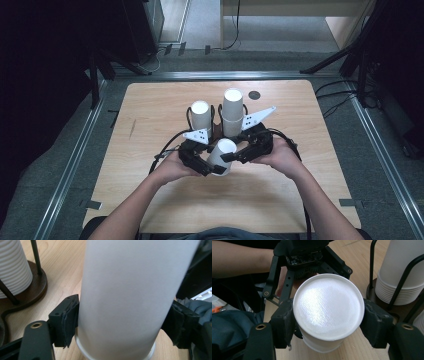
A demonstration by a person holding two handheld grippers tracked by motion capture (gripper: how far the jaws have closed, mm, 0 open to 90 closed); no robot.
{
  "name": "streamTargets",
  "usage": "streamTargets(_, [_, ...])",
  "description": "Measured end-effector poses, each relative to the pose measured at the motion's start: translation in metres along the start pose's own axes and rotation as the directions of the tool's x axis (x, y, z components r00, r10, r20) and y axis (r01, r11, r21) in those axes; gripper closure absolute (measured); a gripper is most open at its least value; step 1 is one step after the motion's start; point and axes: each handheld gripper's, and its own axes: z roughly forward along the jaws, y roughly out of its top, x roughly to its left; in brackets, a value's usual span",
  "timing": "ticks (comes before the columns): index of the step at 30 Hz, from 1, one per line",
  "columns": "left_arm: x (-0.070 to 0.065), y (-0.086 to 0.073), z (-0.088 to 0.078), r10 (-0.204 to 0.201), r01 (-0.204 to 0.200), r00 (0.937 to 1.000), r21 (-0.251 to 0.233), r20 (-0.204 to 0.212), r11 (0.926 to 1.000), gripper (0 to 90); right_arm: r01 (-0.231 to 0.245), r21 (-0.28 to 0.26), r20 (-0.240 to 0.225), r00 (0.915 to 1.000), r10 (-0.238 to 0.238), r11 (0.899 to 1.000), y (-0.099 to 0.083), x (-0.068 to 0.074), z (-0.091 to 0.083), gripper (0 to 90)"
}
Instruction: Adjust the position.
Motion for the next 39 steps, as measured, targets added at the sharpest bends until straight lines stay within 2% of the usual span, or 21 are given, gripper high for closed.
streamTargets(6, [-0.002,0.002,-0.001,0.028,-0.028,0.9996,0.012,-0.006,0.9995,27.8,-0.007,0.002,-0.011,0.9999,0.007,1.000,-0.001,-0.002,0.000,34.6])
streamTargets(10, [-0.002,0.003,-0.001,0.030,-0.030,0.9995,0.016,-0.009,0.9994,30.2,-0.006,0.000,-0.009,0.9999,0.006,1.000,-0.001,-0.002,-0.001,34.8])
streamTargets(15, [-0.003,0.005,-0.001,0.024,-0.024,0.9997,0.033,-0.007,0.9992,31.2,0.004,-0.001,-0.010,0.9999,-0.004,1.000,-0.002,-0.003,-0.003,32.6])
streamTargets(17, [-0.002,0.006,-0.002,0.019,-0.019,0.9998,0.038,0.002,0.9991,31.2,0.009,0.001,0.006,0.9999,-0.009,1.000,-0.002,-0.003,-0.004,28.3])
streamTargets(21, [0.000,0.005,-0.003,0.008,-0.008,1.0000,0.052,0.004,0.9986,31.3,0.018,0.006,0.017,0.9997,-0.018,1.000,-0.003,-0.004,-0.006,27.7])
streamTargets(27, [0.004,0.005,-0.009,-0.021,0.021,0.9998,0.085,0.006,0.9962,31.4,0.026,0.036,0.069,0.9972,-0.028,0.999,-0.009,-0.002,-0.007,26.9])
streamTargets(35, [0.005,0.004,-0.016,-0.020,0.020,0.9998,0.130,-0.006,0.9914,31.4,0.037,0.084,0.077,0.9961,-0.043,0.996,-0.018,-0.001,-0.005,26.9])
streamTargets(39, [0.007,0.004,-0.021,-0.025,0.027,0.9996,0.132,-0.014,0.9909,31.4,0.048,0.099,0.078,0.9953,-0.056,0.994,-0.021,-0.001,-0.004,26.9])
